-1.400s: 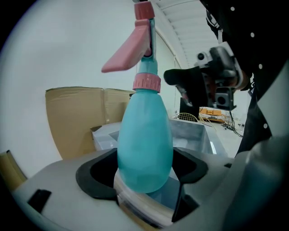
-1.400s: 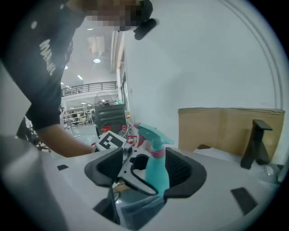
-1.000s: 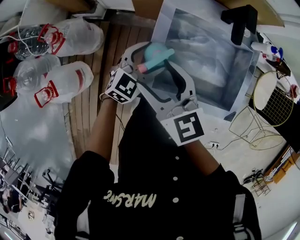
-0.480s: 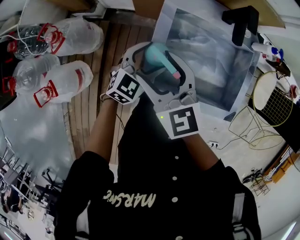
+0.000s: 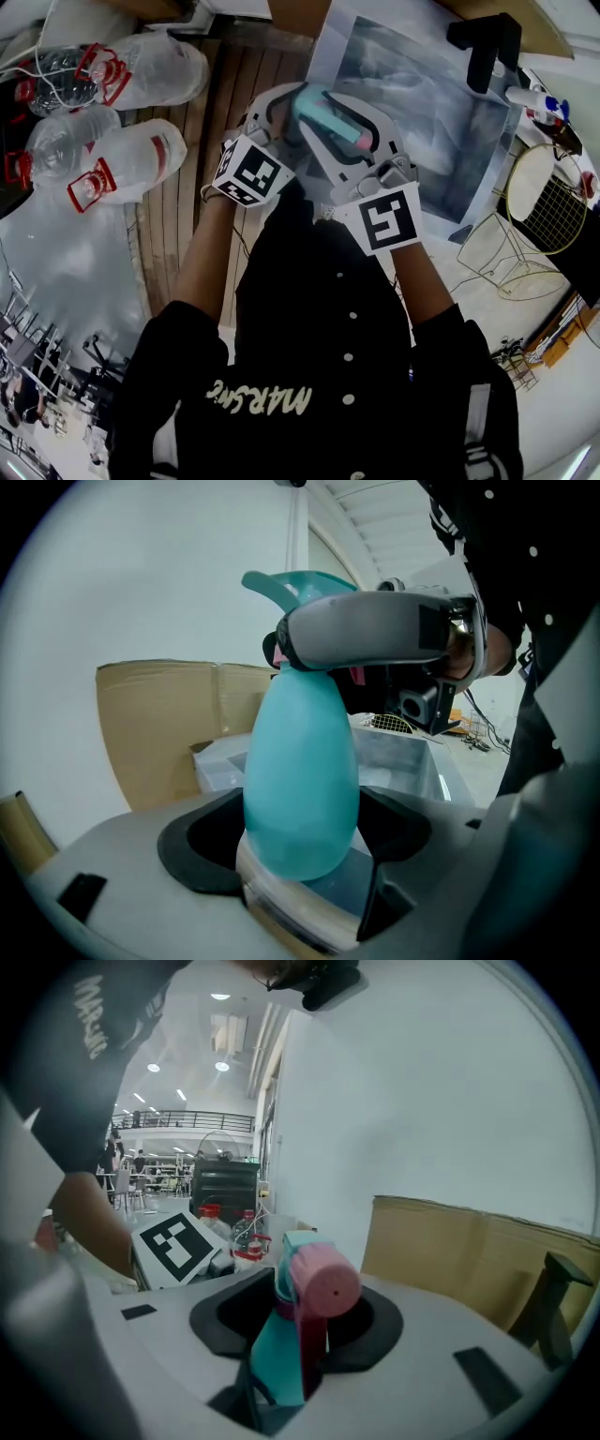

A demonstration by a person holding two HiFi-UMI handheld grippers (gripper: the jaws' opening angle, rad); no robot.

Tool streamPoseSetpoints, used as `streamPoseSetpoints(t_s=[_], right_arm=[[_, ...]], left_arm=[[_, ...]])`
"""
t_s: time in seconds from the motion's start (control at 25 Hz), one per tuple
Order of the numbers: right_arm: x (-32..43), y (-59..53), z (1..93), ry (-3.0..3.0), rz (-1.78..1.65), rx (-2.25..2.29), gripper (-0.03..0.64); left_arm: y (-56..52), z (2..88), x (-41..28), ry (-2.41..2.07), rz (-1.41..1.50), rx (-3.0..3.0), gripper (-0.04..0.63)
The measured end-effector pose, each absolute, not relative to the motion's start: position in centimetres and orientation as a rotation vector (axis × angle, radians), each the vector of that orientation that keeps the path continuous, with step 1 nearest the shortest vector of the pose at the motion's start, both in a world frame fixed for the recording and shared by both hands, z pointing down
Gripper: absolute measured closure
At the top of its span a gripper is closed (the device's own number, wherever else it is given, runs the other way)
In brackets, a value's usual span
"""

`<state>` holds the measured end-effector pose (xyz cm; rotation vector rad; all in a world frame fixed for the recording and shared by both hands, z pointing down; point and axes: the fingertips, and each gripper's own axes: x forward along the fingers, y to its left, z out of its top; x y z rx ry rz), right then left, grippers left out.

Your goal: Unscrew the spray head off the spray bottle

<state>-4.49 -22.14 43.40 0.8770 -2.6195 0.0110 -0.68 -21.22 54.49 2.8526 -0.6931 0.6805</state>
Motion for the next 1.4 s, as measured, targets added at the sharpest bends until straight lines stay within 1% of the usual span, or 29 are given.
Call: streamPoseSetpoints(t_s=[0.28,0.6,0.88,1.16,1.4], right_arm=[[-4.6,-21.7,43.6,-2.686,0.007,0.634,0.457],[-4.6,-21.7,43.2,-2.701,0.019,0.549,0.460],[-4.5,-21.3,42.2,-2.697,0.024,0.530,0.460],[-4.2,-21.9,38.8,-2.831,0.171,0.674,0.460],[-2.8,-21.7,36.7,-2.832,0.180,0.715,0.459]], left_arm=[[-21.2,54.5,-0.7,-0.678,0.683,2.859,0.209],[-21.2,54.5,-0.8,-0.673,0.672,2.858,0.209],[-21.2,54.5,-0.7,-0.672,0.677,2.859,0.209],[-21.2,54.5,-0.7,-0.673,0.678,2.864,0.209],[-21.1,54.5,-0.7,-0.665,0.690,2.865,0.209]])
